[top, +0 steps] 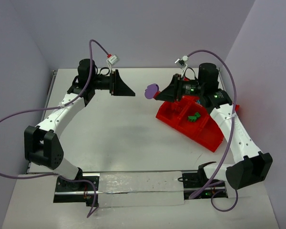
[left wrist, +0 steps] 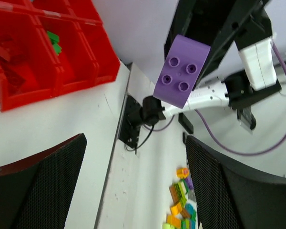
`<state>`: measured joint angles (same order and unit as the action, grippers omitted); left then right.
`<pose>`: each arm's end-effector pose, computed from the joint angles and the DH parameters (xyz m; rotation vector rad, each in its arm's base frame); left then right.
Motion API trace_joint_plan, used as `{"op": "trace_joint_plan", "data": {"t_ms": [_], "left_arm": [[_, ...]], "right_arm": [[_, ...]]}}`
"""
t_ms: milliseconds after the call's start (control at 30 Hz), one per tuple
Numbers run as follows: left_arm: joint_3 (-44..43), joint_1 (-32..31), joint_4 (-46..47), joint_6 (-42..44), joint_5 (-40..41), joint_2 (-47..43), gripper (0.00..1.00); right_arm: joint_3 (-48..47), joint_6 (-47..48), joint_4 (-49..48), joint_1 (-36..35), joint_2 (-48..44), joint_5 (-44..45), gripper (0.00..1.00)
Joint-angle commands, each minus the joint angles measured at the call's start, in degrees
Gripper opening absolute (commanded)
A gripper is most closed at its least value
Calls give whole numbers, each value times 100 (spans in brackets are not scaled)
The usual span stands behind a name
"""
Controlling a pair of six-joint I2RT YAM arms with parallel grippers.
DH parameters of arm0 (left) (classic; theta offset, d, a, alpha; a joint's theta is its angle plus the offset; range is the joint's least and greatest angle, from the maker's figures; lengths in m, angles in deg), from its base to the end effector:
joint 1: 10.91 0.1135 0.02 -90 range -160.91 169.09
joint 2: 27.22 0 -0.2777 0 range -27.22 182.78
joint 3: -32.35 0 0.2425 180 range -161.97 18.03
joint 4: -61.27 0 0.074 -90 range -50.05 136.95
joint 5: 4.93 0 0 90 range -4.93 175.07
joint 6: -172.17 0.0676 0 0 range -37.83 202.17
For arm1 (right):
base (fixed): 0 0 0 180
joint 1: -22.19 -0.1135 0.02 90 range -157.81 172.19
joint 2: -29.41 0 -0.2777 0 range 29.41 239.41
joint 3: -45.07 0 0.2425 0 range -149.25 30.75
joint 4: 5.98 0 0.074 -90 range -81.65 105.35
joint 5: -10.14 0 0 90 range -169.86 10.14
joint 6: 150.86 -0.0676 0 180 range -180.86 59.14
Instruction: Sort the legos into containers by color
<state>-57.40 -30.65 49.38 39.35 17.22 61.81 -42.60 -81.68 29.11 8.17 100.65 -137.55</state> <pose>0.3134 -0.1790 0.3749 0.6035 1.9267 -1.7698 0.2458 0.1203 0.4098 -0.6122 1.8653 1.3517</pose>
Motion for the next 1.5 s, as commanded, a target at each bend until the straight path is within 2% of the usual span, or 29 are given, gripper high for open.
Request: {"op": "trace_joint_plan", "data": {"t_ms": [0, 100, 300, 333, 433, 700, 867, 1167, 1233, 1333, 1400, 1433, 1467], "left_arm": [[-394, 6, -34, 598, -762, -202, 92], [-489, -12, -4, 610, -810, -123, 92], [-393, -161, 883, -46, -1115, -141, 92], [-333, -188, 1130, -373, -1160, -158, 93], [-394, -328, 1576, -543, -1265, -106, 93], [-655, -554, 1535, -640, -1155, 74, 93], [-724, -649, 1435, -633, -1039, 143, 89], [-1126, -847, 379, 60, -814, 375, 79], [-1139, -856, 383, 58, -786, 398, 70], [-1145, -860, 425, 10, -764, 400, 52], [-1161, -856, 380, 44, -758, 411, 29], [-1167, -856, 345, 72, -769, 407, 25], [-1172, -856, 312, 103, -782, 415, 13]], "right_arm": [[-227, -229, -793, -72, 53, -1011, 0], [-296, -138, -727, -155, 200, -1236, 0], [-540, 253, -178, -329, 391, -1175, 0], [-558, 298, -74, -347, 418, -1166, 0], [-628, 395, 24, -434, 479, -1166, 0], [-733, 573, 296, -513, 587, -1083, 0], [-782, 630, 408, -542, 631, -1048, 0], [-877, 723, 536, -625, 664, -982, 0], [-896, 749, 576, -634, 671, -982, 0], [-909, 768, 608, -645, 673, -969, 0], [-892, 767, 613, -643, 655, -947, 0], [-889, 775, 615, -639, 655, -947, 0], [-881, 782, 621, -645, 650, -942, 0]]}}
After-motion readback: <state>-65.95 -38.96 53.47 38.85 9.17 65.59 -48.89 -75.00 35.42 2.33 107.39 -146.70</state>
